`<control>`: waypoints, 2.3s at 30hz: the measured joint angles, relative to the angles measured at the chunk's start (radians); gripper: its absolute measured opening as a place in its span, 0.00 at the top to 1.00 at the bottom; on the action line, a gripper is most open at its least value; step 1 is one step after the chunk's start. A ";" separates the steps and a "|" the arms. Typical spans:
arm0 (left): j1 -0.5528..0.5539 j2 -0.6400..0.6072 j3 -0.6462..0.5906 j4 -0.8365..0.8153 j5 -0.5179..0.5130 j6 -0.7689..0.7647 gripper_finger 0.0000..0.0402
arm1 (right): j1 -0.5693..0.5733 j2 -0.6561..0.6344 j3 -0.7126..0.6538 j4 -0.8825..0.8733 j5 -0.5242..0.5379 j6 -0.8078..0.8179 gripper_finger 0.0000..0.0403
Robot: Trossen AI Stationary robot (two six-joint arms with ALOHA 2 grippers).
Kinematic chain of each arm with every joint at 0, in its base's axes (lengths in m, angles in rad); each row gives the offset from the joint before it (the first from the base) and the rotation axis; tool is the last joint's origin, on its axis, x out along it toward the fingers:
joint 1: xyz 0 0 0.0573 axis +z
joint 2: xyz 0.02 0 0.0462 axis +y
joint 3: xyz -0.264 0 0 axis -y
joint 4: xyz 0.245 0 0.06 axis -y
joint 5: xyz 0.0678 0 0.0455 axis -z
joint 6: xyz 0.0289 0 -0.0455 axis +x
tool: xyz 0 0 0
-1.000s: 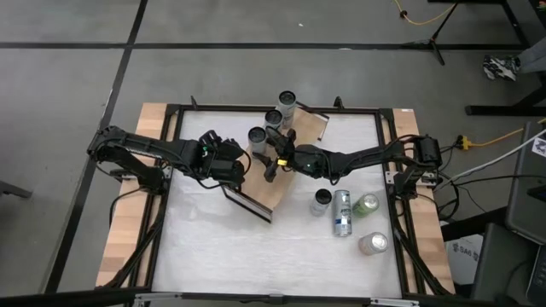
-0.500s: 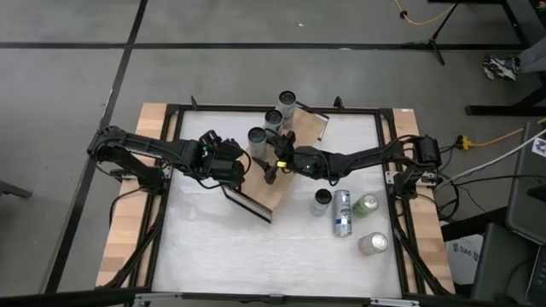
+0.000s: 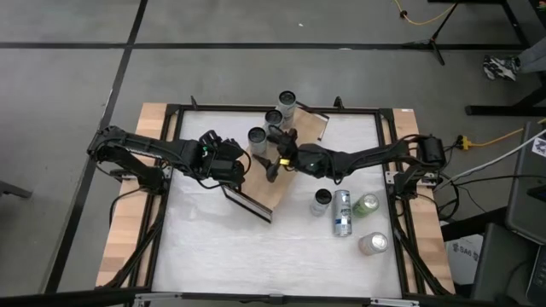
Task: Place canned beverage on shelf
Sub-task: Adjust the soda cans on the shelf, then put the left white soda can on the shelf
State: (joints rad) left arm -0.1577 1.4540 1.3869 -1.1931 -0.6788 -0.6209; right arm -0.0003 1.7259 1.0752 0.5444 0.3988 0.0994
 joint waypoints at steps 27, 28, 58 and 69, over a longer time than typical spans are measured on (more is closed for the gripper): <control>0.000 0.000 0.000 0.009 0.000 0.000 0.26 | 0.001 -0.258 0.000 -0.253 -0.071 -0.001 0.12; 0.000 0.000 0.000 0.010 0.000 0.000 0.26 | 0.001 -0.276 0.000 -0.284 -0.071 -0.001 0.12; 0.000 0.000 0.000 0.035 0.000 0.003 0.25 | 0.174 -0.617 0.000 -1.156 -0.309 0.346 0.12; 0.000 0.000 0.000 0.035 0.000 0.003 0.25 | 0.285 -0.616 -0.014 -1.256 -0.304 0.349 0.12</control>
State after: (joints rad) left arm -0.1581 1.4540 1.3869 -1.1580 -0.6785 -0.6182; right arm 0.2846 1.1103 1.0616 -0.7116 0.0945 0.4488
